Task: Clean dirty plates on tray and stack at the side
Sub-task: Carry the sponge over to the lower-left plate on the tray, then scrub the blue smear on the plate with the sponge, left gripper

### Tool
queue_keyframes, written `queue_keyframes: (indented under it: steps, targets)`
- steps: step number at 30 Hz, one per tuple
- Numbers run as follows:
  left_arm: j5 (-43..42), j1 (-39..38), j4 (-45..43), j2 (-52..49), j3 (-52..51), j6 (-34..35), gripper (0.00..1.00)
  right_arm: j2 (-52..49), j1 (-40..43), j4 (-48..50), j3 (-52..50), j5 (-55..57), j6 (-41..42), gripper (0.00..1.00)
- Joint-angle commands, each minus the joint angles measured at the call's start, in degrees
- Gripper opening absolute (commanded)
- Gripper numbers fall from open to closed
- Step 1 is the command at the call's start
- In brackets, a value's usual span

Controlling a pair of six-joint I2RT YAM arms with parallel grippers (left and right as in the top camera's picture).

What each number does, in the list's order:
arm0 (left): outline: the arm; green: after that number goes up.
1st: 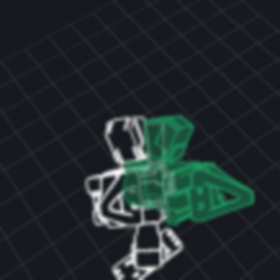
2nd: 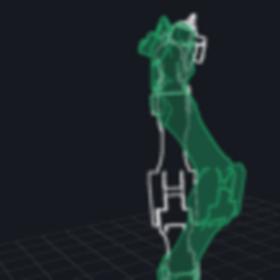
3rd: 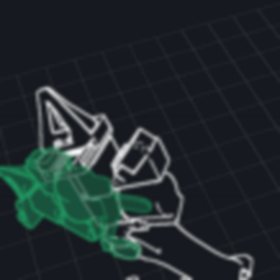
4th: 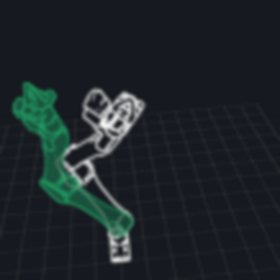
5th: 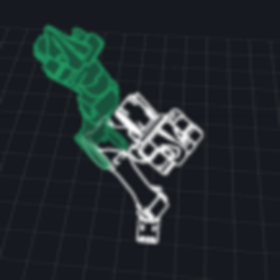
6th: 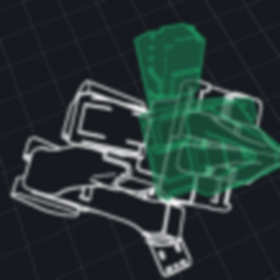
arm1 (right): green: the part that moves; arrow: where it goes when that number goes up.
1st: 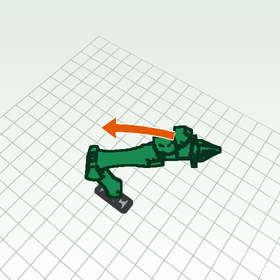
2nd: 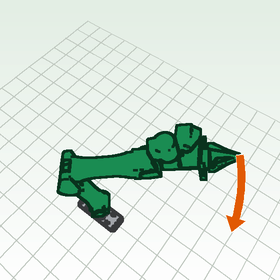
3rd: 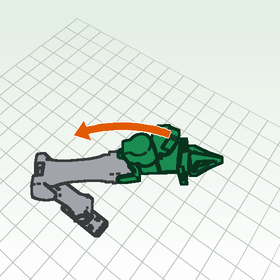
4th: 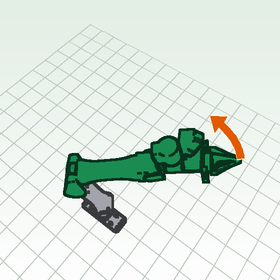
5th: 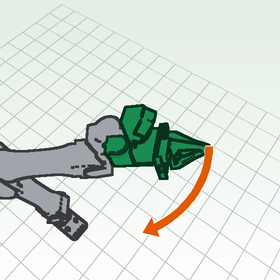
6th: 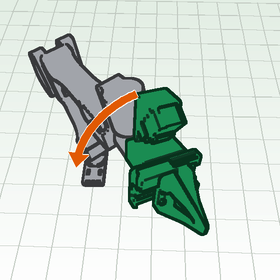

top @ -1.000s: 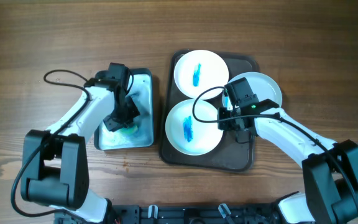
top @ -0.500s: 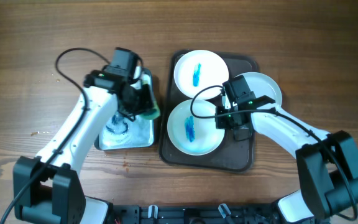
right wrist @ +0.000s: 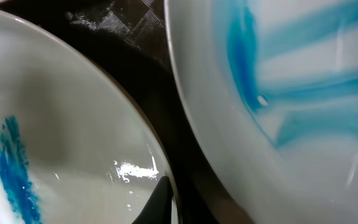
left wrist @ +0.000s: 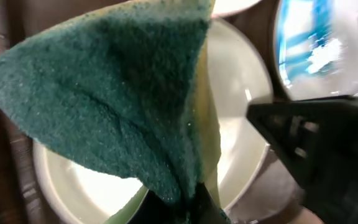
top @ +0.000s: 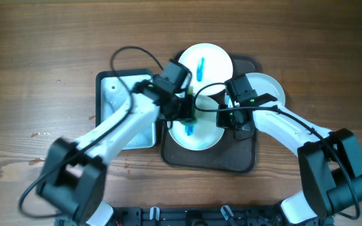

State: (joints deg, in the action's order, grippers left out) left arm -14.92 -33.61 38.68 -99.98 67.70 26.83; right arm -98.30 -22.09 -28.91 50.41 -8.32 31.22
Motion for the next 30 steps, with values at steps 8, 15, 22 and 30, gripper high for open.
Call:
queue_keyframes:
  steps: [8, 15, 22, 30]
  targets:
    - [15.02, -2.47, 2.80, -13.73, 0.68, 0.68, 0.04, -4.70, 0.85, -2.84, -3.78, 10.36, 1.73, 0.04]
    - [23.34, 1.40, 10.23, -13.49, 2.62, -2.36, 0.04, -4.70, 0.85, -3.32, -3.80, 10.93, 1.75, 0.04]
    - [9.46, 2.58, 3.50, -13.51, 2.64, -1.20, 0.04, -4.70, 0.85, -3.34, -3.82, 11.39, 1.73, 0.04]
    - [-11.08, -1.31, -12.39, -13.51, 2.25, 2.64, 0.04, -4.70, 0.85, -4.17, -3.82, 12.61, 1.75, 0.04]
